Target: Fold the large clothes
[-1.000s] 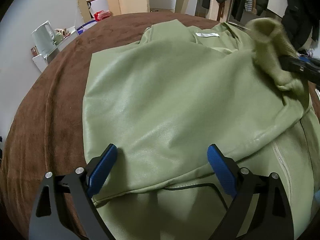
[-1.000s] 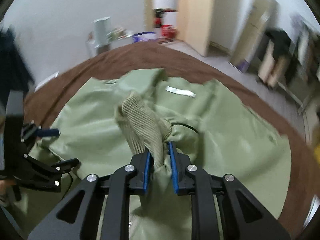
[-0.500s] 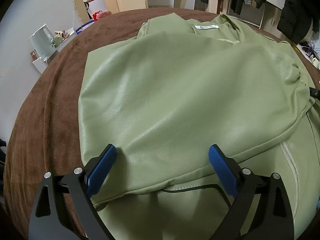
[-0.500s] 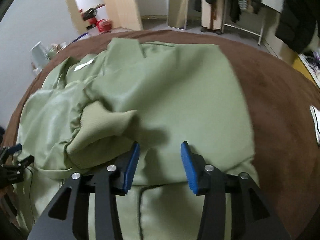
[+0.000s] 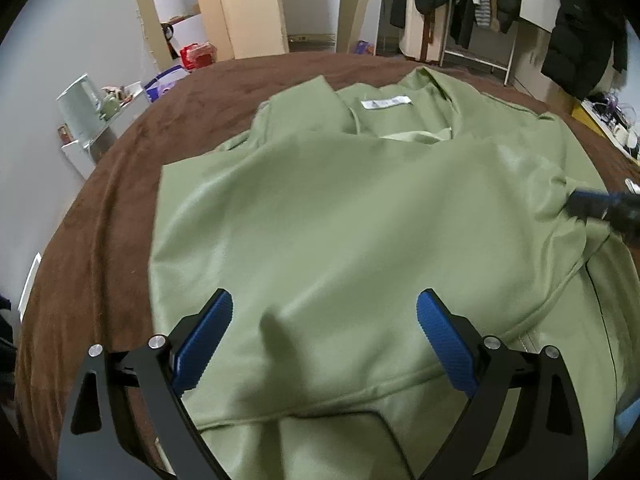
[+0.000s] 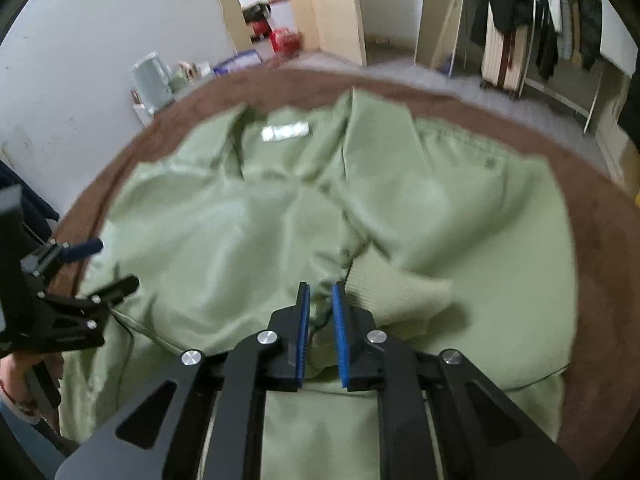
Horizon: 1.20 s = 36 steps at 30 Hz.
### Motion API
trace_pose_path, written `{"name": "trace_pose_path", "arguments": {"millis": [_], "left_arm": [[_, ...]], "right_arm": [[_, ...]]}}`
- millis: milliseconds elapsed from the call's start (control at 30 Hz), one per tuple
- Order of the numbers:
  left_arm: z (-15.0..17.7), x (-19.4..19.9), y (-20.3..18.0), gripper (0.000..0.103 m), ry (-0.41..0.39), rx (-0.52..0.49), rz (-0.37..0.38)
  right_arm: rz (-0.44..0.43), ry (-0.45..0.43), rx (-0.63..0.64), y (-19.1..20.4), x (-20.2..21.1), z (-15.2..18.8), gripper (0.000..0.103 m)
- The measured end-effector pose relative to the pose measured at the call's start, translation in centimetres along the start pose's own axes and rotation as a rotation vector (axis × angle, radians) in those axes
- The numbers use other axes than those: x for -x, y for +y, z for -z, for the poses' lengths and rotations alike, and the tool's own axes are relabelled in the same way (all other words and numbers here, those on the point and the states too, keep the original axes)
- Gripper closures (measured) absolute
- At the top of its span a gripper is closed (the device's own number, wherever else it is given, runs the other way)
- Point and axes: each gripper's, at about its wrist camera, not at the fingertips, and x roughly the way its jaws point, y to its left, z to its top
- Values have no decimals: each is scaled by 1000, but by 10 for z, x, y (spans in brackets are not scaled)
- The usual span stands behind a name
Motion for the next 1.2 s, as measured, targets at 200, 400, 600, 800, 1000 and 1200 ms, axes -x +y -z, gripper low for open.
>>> {"name": "trace_pose_path", "arguments": {"millis": [200,400,600,800,1000,1200], "left_arm": [[-1,-27,-3,8,36,4,18],[-2,-40,1,6,17,32,6],[0,-42,3,6,7,54,9],[-1,-39,3,6,5,67,17],[-6,11,15,6,-66,146,32],[10,63,25,6,-84,124,-11]], "right_arm": [[5,10,-81,-22,-33,6,90],[21,-8,-54,-20,-49,-8,88],[26,-10,-39,-21,-50,-10,88],[13,-10,-31,-20,-48,-8,67],[80,-122,80,11,-12,-3,11],[49,-150,65,3,49,13,6]]}}
